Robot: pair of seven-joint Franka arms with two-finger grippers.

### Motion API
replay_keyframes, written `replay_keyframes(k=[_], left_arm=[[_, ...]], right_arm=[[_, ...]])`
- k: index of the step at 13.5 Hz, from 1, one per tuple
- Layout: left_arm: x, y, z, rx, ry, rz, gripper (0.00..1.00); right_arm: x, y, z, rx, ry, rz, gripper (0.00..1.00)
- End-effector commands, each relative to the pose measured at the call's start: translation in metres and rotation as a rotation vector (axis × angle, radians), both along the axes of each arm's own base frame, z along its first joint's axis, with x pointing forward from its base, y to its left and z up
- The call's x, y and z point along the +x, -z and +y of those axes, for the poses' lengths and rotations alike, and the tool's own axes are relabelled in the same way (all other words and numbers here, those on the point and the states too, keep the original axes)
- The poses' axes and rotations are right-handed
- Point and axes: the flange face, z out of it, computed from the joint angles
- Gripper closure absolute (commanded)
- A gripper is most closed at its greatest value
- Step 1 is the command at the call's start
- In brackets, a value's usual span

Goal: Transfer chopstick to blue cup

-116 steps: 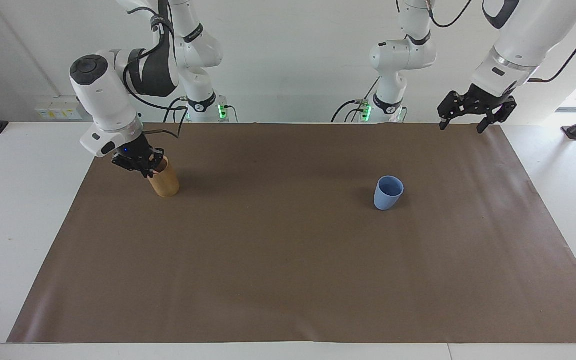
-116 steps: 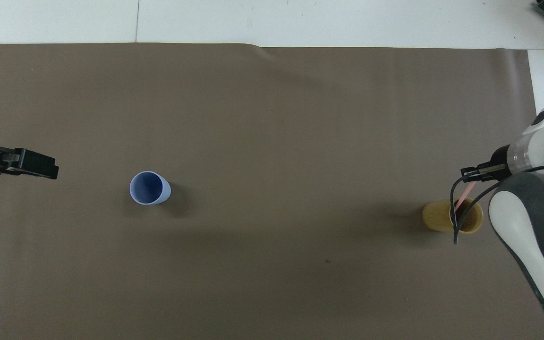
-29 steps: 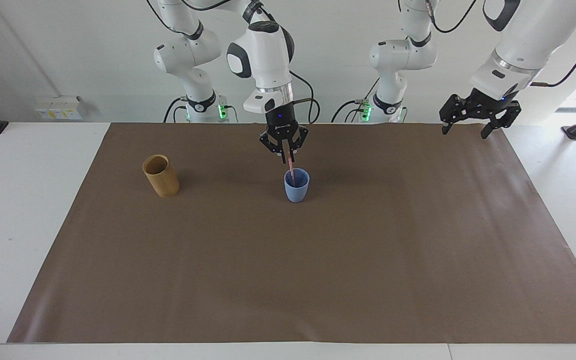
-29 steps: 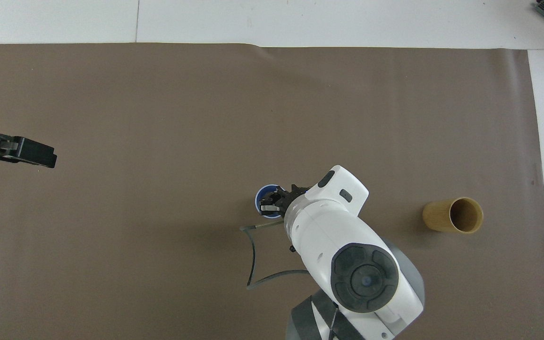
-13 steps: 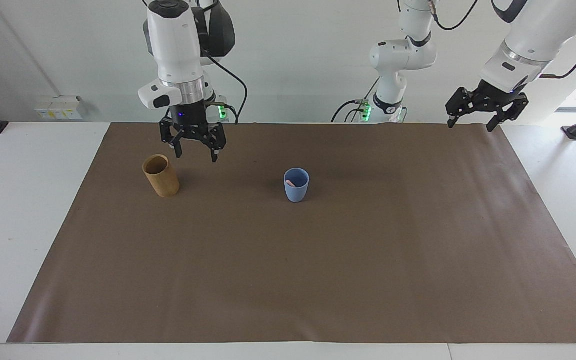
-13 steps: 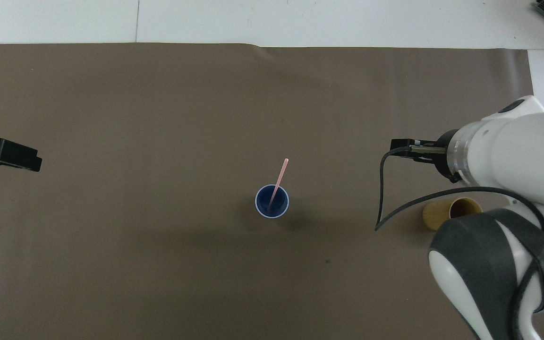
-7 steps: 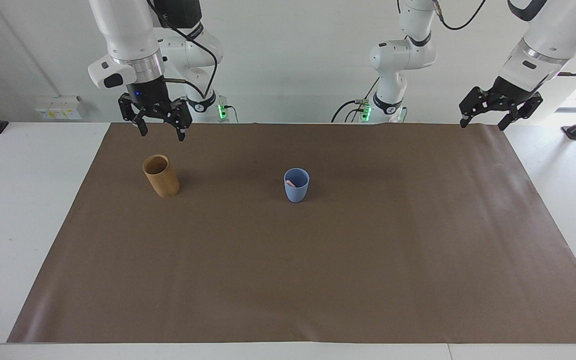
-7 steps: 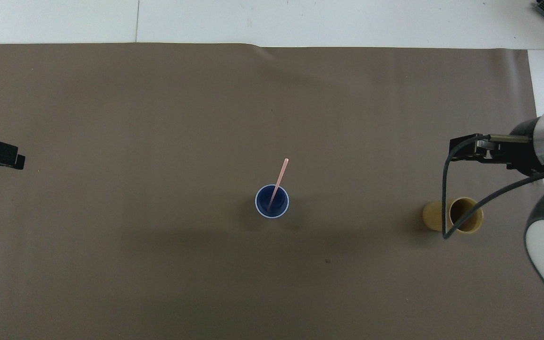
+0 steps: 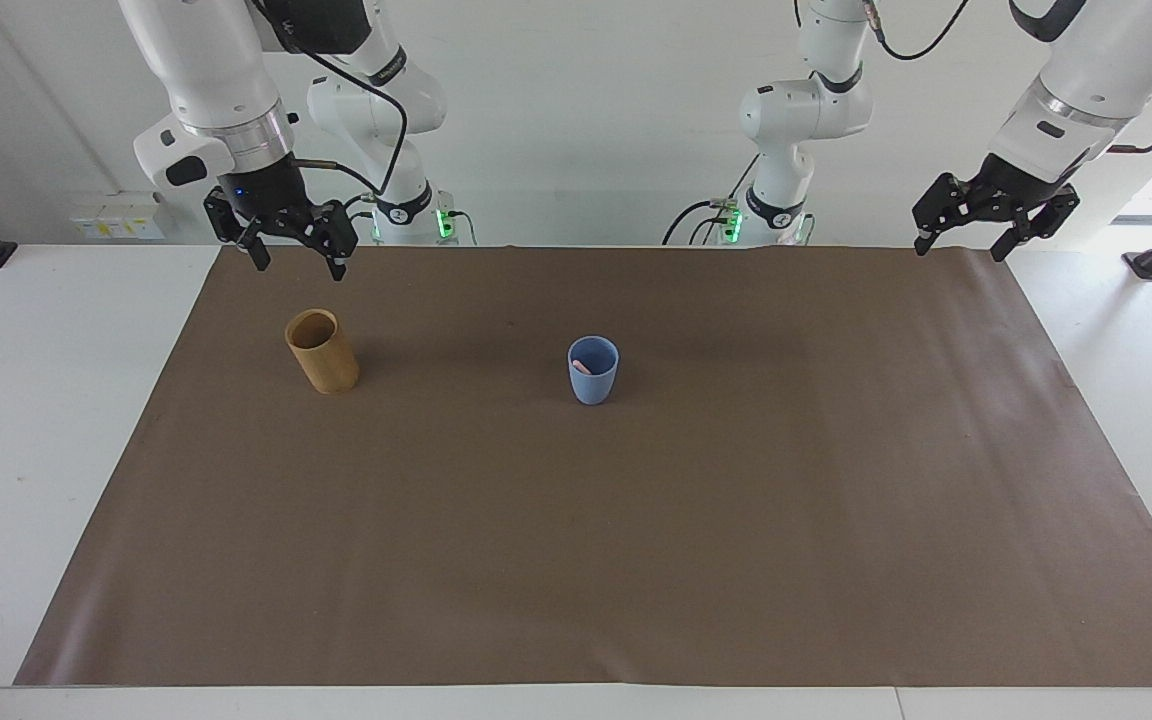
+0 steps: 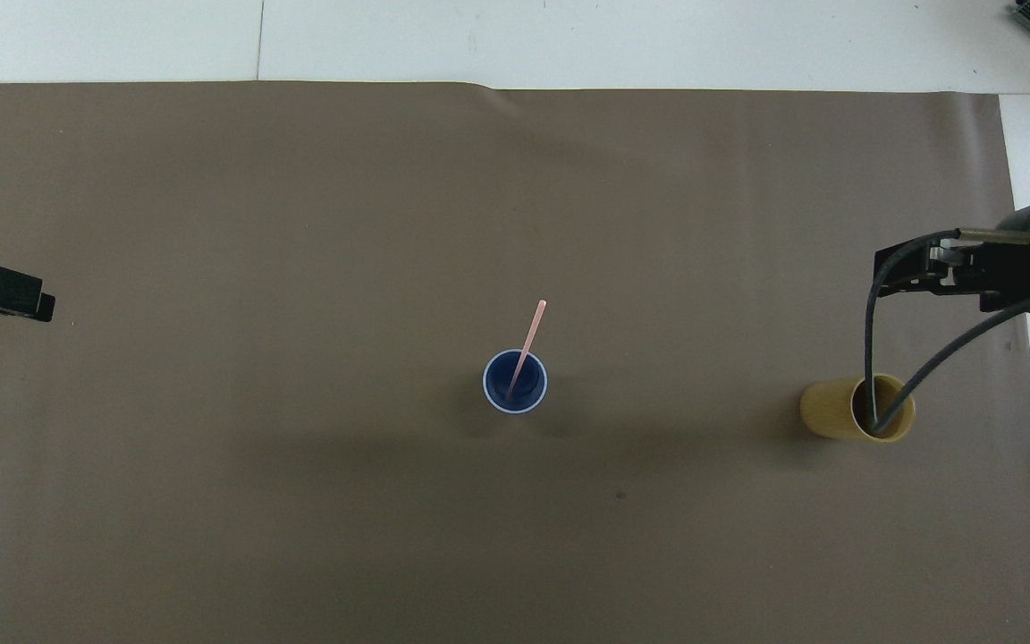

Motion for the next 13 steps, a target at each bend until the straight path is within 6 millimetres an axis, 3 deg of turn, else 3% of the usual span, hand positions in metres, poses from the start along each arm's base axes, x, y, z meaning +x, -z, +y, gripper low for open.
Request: replay_keyframes(k=[1, 5, 13], left_arm=[[-0.005, -0.003, -0.001, -0.001, 0.001, 0.006, 0.0], [-0.005, -0.004, 0.002, -0.003, -0.004, 0.0, 0.0], [-0.004, -0.004, 0.008, -0.001, -0.015, 0.0, 0.0]], right_arm=[[0.001, -0.004, -0.002, 0.018, -0.01, 0.01, 0.0], [-0.002, -0.002, -0.019, 0.016, 0.017, 0.038, 0.0], [-0.004, 0.0, -0.021, 0.014, -0.013, 0.051, 0.0]])
